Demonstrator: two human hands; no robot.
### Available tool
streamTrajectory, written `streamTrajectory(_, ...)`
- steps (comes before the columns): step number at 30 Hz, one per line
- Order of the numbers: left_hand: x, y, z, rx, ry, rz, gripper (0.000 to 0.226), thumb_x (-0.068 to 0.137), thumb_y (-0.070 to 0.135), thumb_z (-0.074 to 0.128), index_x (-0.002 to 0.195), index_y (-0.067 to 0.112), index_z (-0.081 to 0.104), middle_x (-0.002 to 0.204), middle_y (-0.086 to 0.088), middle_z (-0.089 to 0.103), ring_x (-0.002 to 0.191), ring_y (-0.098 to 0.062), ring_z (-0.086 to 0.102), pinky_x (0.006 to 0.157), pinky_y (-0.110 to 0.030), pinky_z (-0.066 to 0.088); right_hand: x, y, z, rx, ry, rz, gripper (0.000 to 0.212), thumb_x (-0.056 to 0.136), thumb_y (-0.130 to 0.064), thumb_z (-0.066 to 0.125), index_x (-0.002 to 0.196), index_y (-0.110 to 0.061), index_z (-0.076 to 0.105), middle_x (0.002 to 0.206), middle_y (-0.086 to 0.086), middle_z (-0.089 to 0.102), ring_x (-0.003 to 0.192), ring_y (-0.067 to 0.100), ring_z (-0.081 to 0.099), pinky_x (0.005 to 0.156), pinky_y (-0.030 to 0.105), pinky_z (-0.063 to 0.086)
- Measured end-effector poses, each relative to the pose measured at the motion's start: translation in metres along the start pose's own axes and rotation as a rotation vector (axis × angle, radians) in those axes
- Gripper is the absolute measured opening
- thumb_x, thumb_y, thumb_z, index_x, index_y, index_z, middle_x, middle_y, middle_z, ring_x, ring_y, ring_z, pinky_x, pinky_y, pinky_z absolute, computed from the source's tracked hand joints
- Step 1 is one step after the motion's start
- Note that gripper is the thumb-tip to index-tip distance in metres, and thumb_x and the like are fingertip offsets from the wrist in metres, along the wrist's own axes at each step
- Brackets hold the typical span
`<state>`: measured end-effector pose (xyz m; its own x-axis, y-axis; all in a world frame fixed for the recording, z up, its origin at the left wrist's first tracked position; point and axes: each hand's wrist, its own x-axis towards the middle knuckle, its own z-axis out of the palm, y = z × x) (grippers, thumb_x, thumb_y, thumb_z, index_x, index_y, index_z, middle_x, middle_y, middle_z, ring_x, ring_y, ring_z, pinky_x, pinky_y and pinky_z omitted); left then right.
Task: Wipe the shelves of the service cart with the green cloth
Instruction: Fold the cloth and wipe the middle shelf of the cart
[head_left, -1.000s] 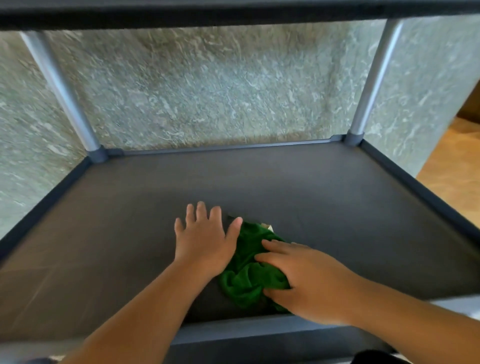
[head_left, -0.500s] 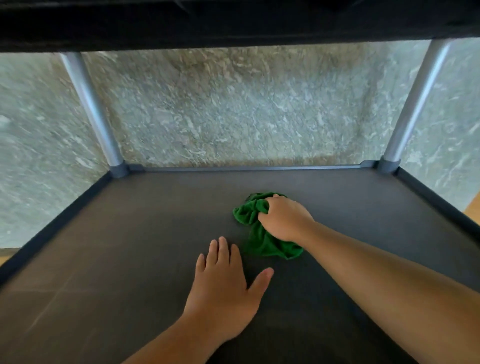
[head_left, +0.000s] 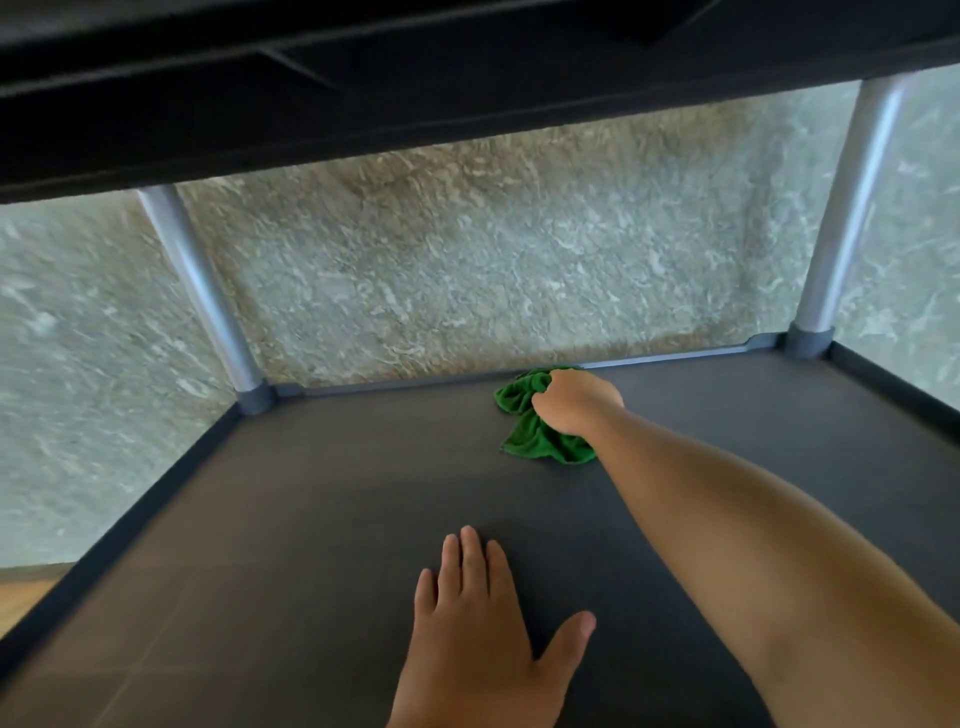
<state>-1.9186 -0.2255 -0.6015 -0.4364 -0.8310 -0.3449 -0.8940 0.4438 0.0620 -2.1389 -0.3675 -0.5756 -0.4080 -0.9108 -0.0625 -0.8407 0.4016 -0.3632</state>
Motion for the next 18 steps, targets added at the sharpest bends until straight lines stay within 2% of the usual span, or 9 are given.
streamTrajectory(3, 0.002, 0.002, -0.002, -0.011, -0.005, -0.013, 0.129, 0.051, 0.089, -0.004, 0.158, 0.016, -0.013, 0.164, -0.005, -0.025, 0.151, -0.024, -0.022, 0.123, -0.047, -0.005, 0.013, 0.002, 0.000, -0.004, -0.003, 0.005, 0.053, 0.100, -0.034, 0.038, 0.149, -0.015, 0.039, 0.148, 0.011, 0.048, 0.130, 0.033, 0.048, 0.110, 0.049, 0.035)
streamTrajectory(6, 0.003, 0.001, -0.003, -0.015, 0.008, -0.022, 0.126, 0.054, 0.089, -0.004, 0.158, 0.019, -0.014, 0.163, -0.004, -0.026, 0.150, -0.024, -0.024, 0.123, -0.048, -0.006, 0.014, 0.005, 0.000, 0.010, -0.031, -0.021, 0.059, 0.101, -0.036, 0.038, 0.156, -0.017, 0.028, 0.159, 0.010, 0.034, 0.141, 0.033, 0.038, 0.112, 0.048, 0.035)
streamTrajectory(9, 0.002, 0.000, 0.002, 0.009, 0.062, -0.021, 0.106, 0.079, 0.088, 0.006, 0.158, 0.020, -0.014, 0.164, -0.005, -0.025, 0.150, -0.023, -0.024, 0.123, -0.048, -0.006, 0.002, 0.014, -0.002, -0.004, -0.055, -0.084, 0.062, 0.101, -0.039, 0.039, 0.157, -0.018, 0.024, 0.162, 0.009, 0.029, 0.144, 0.032, 0.035, 0.110, 0.045, 0.038)
streamTrajectory(11, -0.001, -0.001, 0.004, 0.007, 0.116, -0.009, 0.094, 0.091, 0.077, 0.014, 0.158, 0.018, -0.012, 0.164, -0.006, -0.022, 0.151, -0.022, -0.022, 0.123, -0.048, -0.005, -0.015, 0.023, -0.002, -0.010, -0.060, -0.116, 0.063, 0.100, -0.040, 0.041, 0.157, -0.017, 0.027, 0.161, 0.008, 0.032, 0.141, 0.031, 0.038, 0.106, 0.042, 0.039)
streamTrajectory(16, -0.006, 0.000, 0.005, 0.011, 0.126, 0.028, 0.090, 0.094, 0.073, 0.013, 0.157, 0.014, -0.012, 0.165, -0.009, -0.019, 0.151, -0.025, -0.020, 0.124, -0.049, -0.003, -0.088, 0.047, -0.010, -0.014, -0.103, -0.164, 0.061, 0.100, -0.040, 0.046, 0.156, -0.022, 0.030, 0.155, 0.007, 0.042, 0.122, 0.027, 0.055, 0.083, 0.033, 0.041)
streamTrajectory(18, -0.006, 0.000, 0.008, 0.011, 0.140, 0.038, 0.091, 0.094, 0.073, 0.014, 0.158, 0.013, -0.011, 0.165, -0.010, -0.017, 0.152, -0.026, -0.017, 0.124, -0.050, -0.001, -0.122, 0.056, -0.013, -0.009, -0.107, -0.170, 0.056, 0.100, -0.038, 0.048, 0.152, -0.022, 0.036, 0.148, 0.006, 0.049, 0.115, 0.024, 0.057, 0.084, 0.034, 0.044)
